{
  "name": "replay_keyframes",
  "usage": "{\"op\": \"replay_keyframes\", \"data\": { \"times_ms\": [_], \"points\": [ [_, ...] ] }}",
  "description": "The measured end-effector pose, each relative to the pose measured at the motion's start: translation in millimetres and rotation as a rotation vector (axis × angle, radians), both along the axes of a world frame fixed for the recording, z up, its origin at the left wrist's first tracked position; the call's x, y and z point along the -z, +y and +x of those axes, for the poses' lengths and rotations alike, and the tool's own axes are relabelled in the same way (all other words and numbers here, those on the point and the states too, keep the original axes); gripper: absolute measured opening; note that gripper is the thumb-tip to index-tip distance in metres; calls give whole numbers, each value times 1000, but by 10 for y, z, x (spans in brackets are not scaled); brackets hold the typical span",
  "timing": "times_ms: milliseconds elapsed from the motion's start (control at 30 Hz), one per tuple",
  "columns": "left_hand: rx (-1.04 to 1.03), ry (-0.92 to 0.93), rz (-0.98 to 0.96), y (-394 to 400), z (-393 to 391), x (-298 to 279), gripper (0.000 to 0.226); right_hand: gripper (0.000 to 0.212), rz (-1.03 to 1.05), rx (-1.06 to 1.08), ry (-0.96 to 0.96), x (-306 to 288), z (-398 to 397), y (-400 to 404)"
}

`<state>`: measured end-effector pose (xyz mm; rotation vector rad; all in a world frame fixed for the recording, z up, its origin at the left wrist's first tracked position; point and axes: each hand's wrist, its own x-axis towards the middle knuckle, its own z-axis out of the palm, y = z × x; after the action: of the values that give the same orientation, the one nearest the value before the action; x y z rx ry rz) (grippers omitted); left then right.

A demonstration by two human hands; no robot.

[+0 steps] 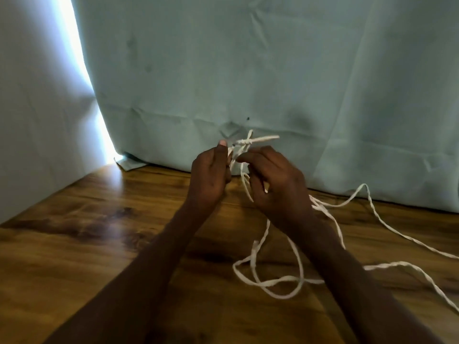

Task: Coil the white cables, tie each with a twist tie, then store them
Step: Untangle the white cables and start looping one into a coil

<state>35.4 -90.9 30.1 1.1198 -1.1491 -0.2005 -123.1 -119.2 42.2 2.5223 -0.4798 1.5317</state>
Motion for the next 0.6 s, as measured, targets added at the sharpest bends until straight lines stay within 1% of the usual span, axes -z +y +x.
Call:
{"op": "replay_keyframes", "data": {
  "times_ms": [33, 100, 133, 167, 200, 233, 267, 300, 333, 367, 400, 433, 467, 500, 533, 567, 600],
  "points": [
    [-90, -154, -46, -6, -4, -5, 54, 41, -18, -2, 23, 26, 5, 0],
    [-289, -454, -115, -12, -39, -10, 54, 55, 14, 57, -2, 36, -36, -8],
    [-369, -558, -143, -9, -65, -8, 53, 60, 72, 112, -46, 23, -70, -21],
    [-418, -617, -164, -11, -84, -1, 51, 62, 165, 187, -100, 5, -111, -31],
    [-432, -634, -181, 1, -105, 4, 48, 59, 289, 268, -151, 5, -154, -67],
    [-435, -613, -199, 8, -130, 10, 44, 53, 443, 331, -193, -4, -199, -91],
    [-448, -573, -212, 10, -157, 22, 41, 44, 623, 342, -243, -11, -237, -115],
    [-474, -522, -213, 4, -181, 31, 39, 34, 801, 279, -330, -19, -269, -133],
    [-502, -463, -197, -3, -200, 38, 39, 25, 968, 145, -446, -36, -302, -148],
    [-523, -390, -161, -18, -201, 59, 42, 22, 1129, -38, -561, -69, -327, -144],
    [-528, -303, -117, -45, -177, 82, 48, 21, 1274, -252, -652, -114, -354, -126],
    [-516, -187, -79, -70, -129, 95, 54, 21, 1372, -439, -706, -157, -382, -102],
    [-494, -48, -47, -81, -74, 92, 58, 22, 1415, -551, -728, -178, -406, -87],
    [-491, 74, -13, -86, -14, 83, 60, 23, 1419, -583, -716, -182, -418, -72],
    [-524, 127, 20, -64, 25, 61, 60, 23, 1393, -548, -692, -166, -405, -63],
    [-599, 83, 42, -34, 47, 39, 58, 22, 1337, -455, -661, -144, -381, -53],
    [-676, -22, 49, -7, 49, 33, 52, 21, 1260, -359, -622, -117, -352, -41]
  ]
}}
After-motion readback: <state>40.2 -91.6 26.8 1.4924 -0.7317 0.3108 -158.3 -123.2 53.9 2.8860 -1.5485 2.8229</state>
